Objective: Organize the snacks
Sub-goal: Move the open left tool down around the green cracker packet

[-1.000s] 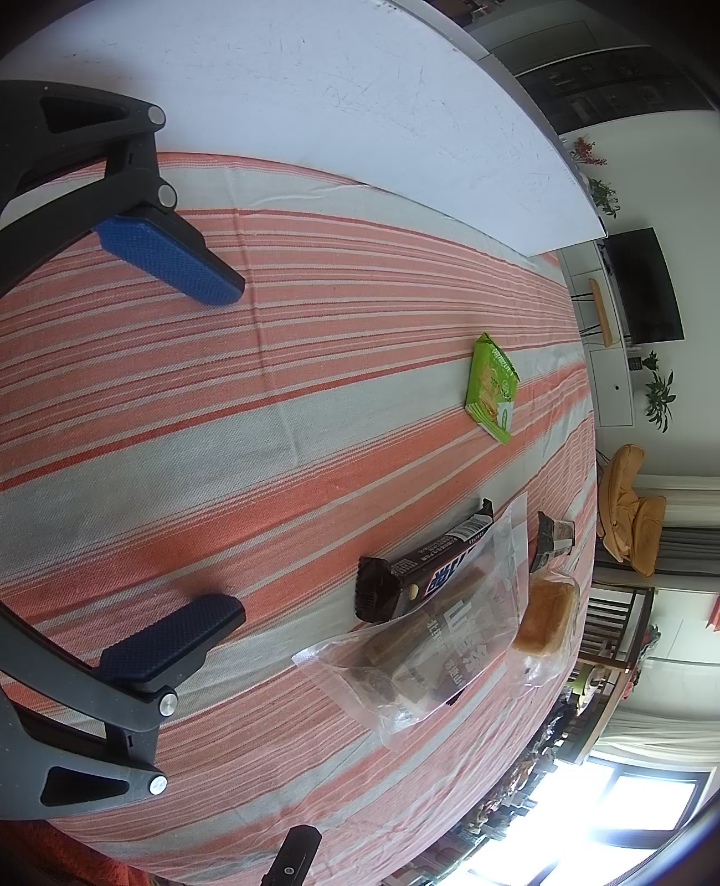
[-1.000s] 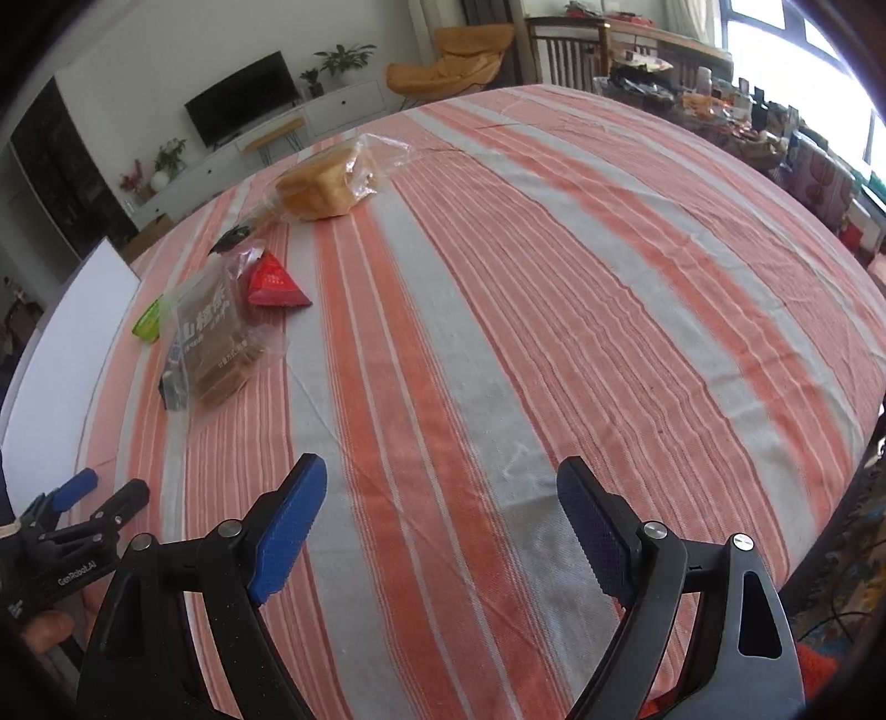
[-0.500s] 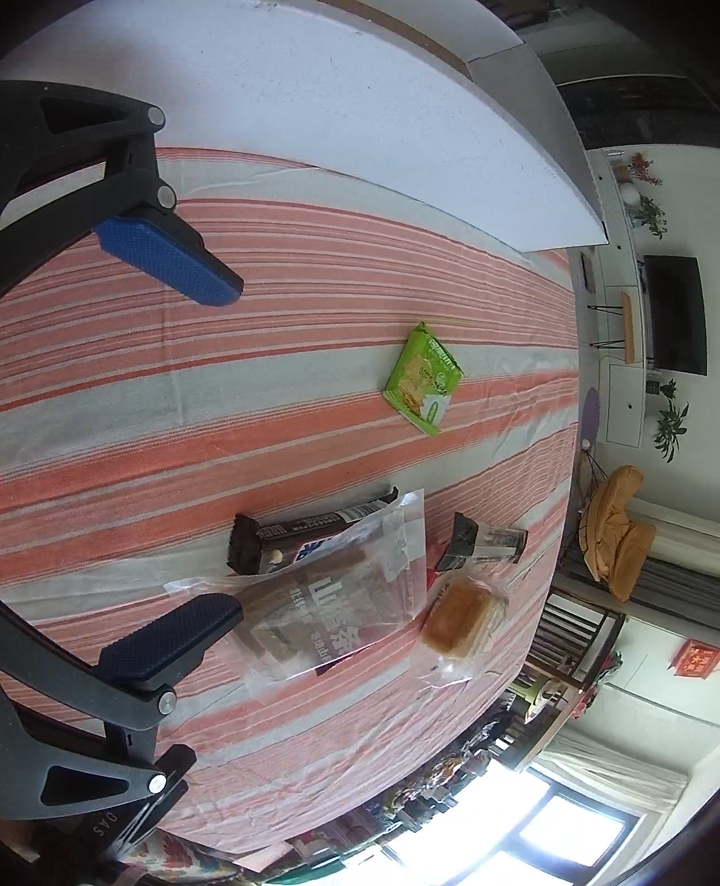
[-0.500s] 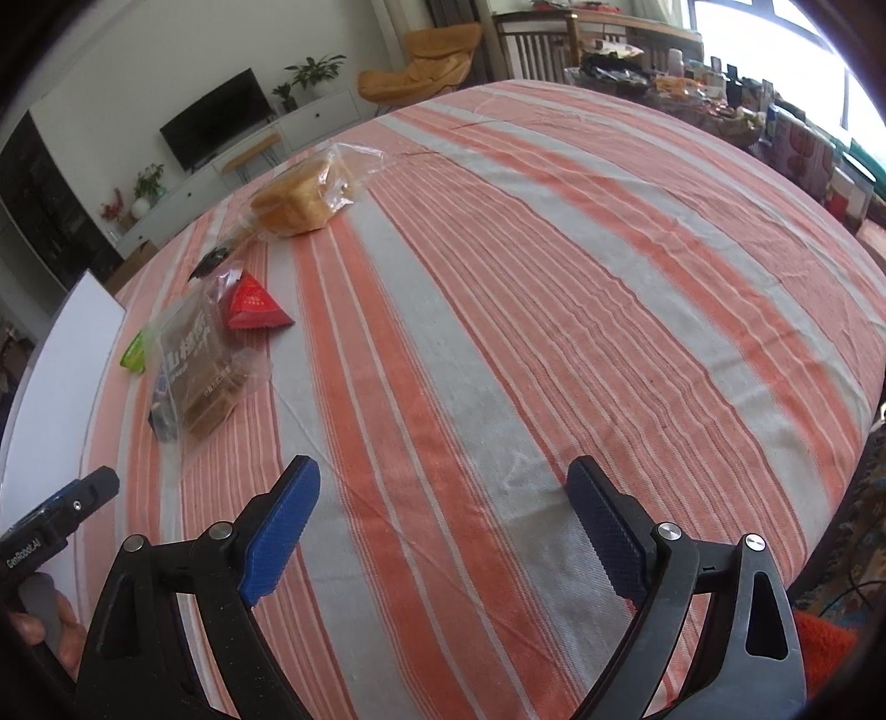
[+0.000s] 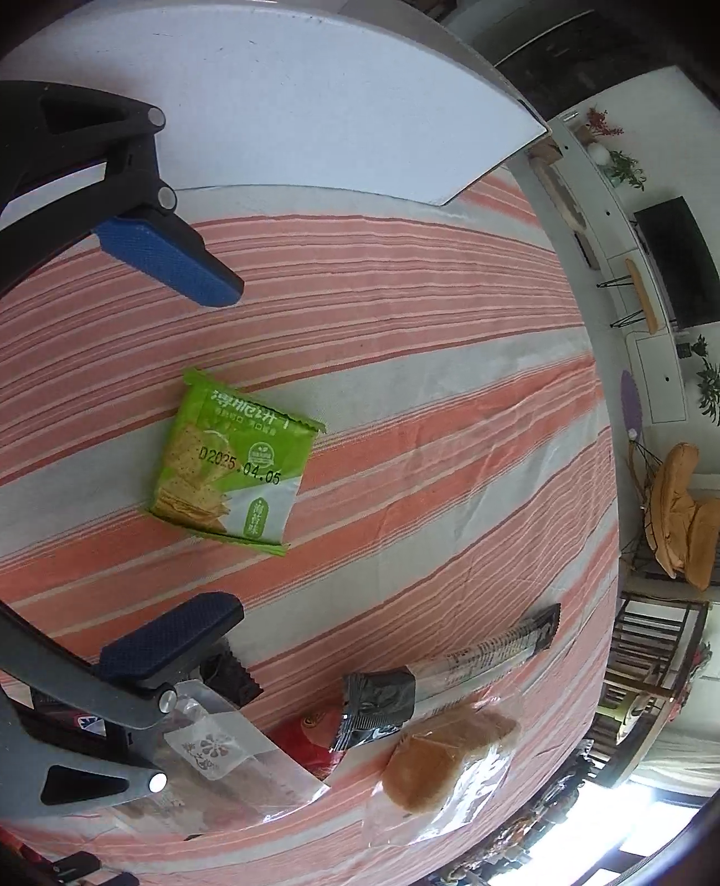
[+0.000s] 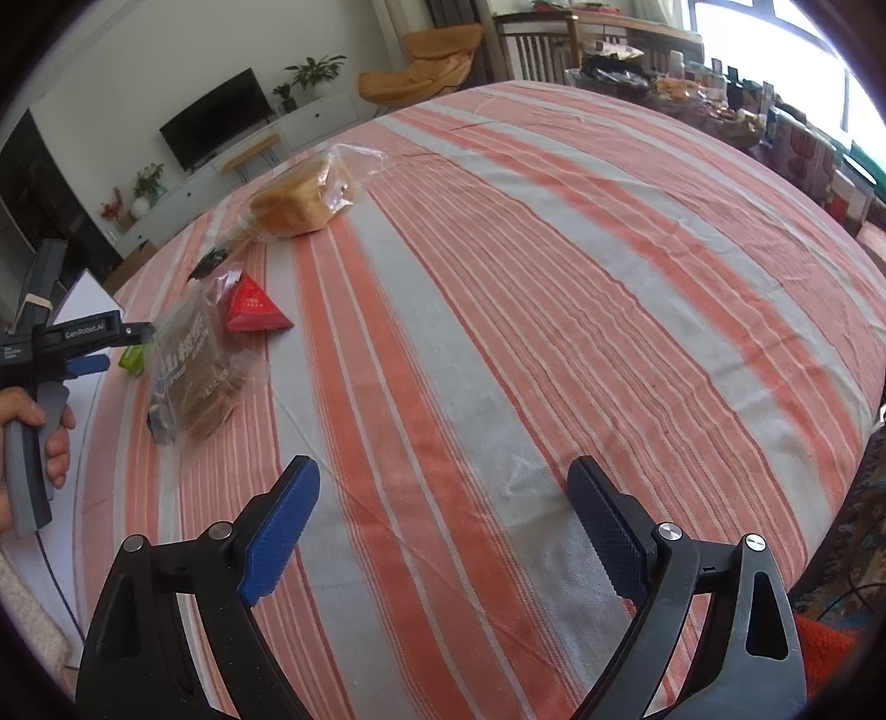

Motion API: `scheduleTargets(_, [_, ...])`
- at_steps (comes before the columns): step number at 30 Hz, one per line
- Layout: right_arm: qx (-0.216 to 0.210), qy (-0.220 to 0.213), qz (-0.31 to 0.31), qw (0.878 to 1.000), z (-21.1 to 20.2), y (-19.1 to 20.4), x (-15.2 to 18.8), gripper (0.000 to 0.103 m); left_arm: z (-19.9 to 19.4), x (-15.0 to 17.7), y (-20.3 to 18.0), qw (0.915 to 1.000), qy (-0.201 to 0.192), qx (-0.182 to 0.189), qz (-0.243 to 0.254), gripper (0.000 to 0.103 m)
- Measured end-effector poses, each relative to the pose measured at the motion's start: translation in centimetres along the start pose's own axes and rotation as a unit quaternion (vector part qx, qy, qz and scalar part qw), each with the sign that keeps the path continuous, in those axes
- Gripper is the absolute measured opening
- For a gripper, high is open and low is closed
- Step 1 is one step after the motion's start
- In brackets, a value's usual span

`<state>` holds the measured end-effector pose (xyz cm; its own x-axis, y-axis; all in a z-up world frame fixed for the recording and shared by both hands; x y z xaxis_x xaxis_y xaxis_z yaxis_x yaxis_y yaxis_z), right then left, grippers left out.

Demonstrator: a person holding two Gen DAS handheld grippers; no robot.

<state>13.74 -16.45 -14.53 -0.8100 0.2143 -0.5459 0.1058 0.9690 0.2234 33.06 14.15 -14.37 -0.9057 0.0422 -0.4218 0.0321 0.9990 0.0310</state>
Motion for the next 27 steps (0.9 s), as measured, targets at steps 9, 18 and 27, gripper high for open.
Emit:
scheduleTargets(9, [0.02, -0.001, -0.001, 1.0, 0.3, 0.4, -0.2, 0.094, -1.6, 2.7, -1.3, 0.9991, -0.027, 0.004, -0.031, 0.052])
scheduleTargets(18, [0.003, -0.004, 0.014, 1.0, 0.1, -0.1, -0.1, 0.094, -6.8, 13.7, -3.7, 0.9958, -0.057, -0.009, -0.071, 0.053])
scheduleTargets(27, [-0.001, -0.007, 0.033, 0.999, -0.1, -0.3, -0.2, 0.094, -6.7, 15.6, -3.1, 0.9942, -0.093, -0.007, -0.055, 0.095])
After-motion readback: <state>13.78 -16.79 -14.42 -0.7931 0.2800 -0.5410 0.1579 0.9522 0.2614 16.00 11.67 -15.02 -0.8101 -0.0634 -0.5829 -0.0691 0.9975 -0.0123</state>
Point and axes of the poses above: each gripper's, at about its wrist camera, not at the fingertips, and z roughly the way its jaws point, y to its left, x to its underside, the point moved 1 cm from there along z, roughly the way its jaws point, and after that the axes turned 1 degree about x, right-handed, at the moved point
